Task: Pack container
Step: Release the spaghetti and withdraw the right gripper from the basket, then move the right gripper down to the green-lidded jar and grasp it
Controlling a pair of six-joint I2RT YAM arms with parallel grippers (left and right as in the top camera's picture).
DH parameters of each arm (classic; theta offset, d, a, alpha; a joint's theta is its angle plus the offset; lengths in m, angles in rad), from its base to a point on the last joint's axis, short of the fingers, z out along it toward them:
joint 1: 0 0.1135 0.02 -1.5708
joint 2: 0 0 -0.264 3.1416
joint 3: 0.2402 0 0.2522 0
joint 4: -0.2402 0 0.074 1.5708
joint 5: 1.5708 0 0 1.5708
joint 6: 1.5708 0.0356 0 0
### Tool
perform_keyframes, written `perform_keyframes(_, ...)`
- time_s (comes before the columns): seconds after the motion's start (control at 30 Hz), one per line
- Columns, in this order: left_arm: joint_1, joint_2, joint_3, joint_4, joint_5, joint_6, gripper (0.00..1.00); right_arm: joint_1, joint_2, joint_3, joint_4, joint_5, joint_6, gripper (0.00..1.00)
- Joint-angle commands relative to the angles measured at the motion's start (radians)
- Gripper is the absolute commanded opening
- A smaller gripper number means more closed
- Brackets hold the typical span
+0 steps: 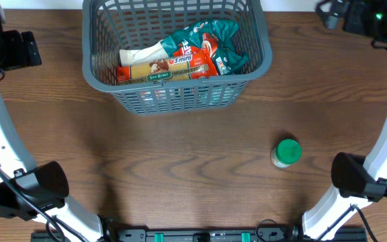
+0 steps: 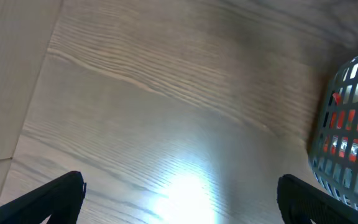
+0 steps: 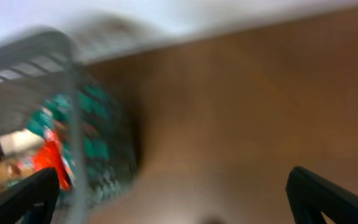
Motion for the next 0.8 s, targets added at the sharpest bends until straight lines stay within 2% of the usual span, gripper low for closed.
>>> perform_keyframes(0.0,0.000,0.011,0.006,-0.006,-0.001,-0.002,0.99,-0.050,0.014,-0.006,-0.081,0.048,0.101,0.99)
perform_keyframes(0.17,0.000,0.011,0.006,-0.006,-0.001,-0.002,0.99,-0.058,-0.020,-0.071,-0.091,0.049,0.074,0.99)
perform_keyframes(0.27,0.000,0.011,0.006,-0.006,-0.001,-0.002,0.99,-0.042,-0.088,-0.190,-0.091,0.049,0.074,0.99)
perform_keyframes(0.43,0.000,0.011,0.006,-0.006,-0.001,-0.002,0.99,-0.006,-0.253,-0.518,-0.091,0.049,0.075,0.99)
perform_keyframes(0.6,0.000,0.011,0.006,-0.006,-0.001,-0.002,0.99,0.031,-0.419,-0.879,-0.080,0.086,0.154,0.99)
perform_keyframes(0.77,0.000,0.011,0.006,-0.006,-0.001,-0.002,0.98,0.076,-0.544,-1.181,0.076,0.155,0.190,0.99)
